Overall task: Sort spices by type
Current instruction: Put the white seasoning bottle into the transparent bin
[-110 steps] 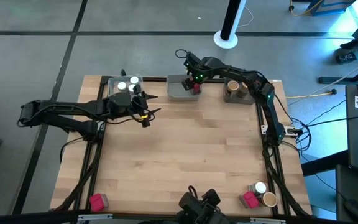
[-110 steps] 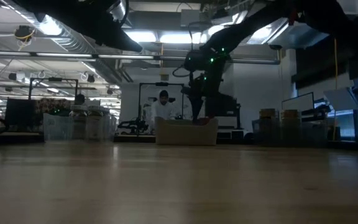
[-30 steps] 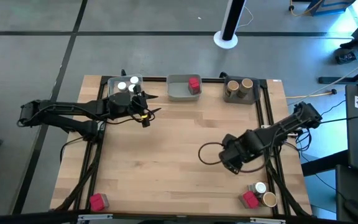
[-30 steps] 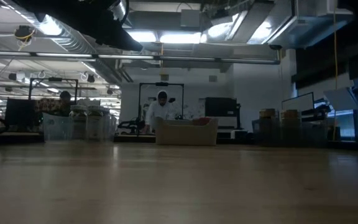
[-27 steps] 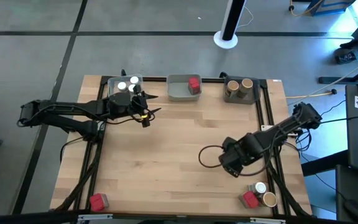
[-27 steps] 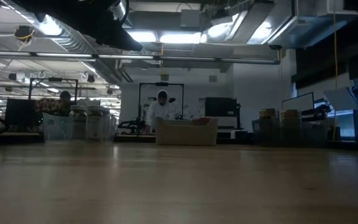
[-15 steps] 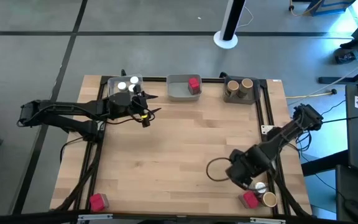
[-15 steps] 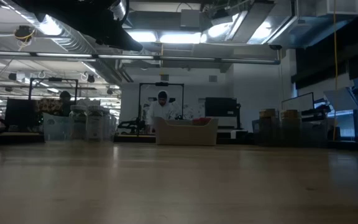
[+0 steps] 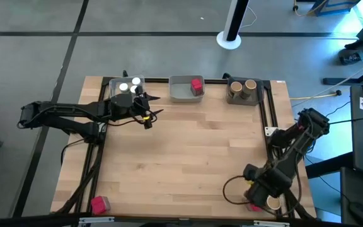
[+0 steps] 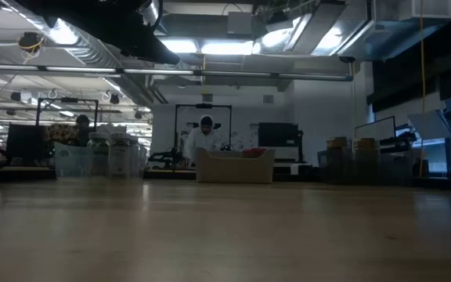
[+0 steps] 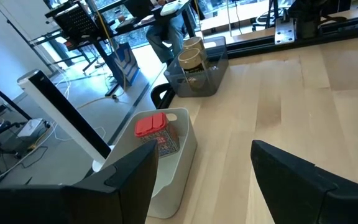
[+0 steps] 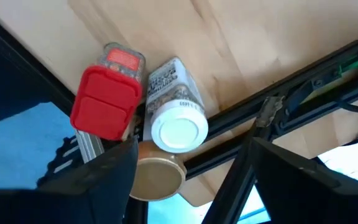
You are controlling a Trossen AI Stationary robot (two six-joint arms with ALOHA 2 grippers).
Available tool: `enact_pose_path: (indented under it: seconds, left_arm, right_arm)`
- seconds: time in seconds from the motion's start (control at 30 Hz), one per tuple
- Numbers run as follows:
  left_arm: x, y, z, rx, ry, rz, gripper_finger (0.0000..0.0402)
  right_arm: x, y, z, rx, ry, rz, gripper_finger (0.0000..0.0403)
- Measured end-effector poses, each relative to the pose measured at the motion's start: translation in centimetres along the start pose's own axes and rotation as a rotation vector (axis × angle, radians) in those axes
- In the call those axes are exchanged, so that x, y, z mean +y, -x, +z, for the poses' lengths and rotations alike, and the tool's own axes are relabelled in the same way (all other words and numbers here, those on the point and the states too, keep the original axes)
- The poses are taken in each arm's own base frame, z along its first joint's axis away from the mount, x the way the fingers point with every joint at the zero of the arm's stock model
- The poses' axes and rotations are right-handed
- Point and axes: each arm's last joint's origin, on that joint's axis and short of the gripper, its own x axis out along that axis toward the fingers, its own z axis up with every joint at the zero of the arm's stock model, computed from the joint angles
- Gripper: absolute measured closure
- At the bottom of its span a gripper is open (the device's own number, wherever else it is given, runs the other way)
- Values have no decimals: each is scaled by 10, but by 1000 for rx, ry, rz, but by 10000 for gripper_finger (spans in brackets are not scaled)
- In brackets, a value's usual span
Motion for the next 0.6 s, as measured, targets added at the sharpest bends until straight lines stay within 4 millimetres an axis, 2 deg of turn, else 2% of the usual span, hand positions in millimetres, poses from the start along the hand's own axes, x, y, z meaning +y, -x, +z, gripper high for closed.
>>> enact_pose_path:
  seconds: [0.3,0.6]
  left_arm:
    - [0,0,0,-1,-8,0,157]
    - [1,0,2,-18,-3,5,157]
  right_arm:
    - [14,-21,-16,-61,83,-69,95]
    - [22,-33,-22,-79,113,-102,95]
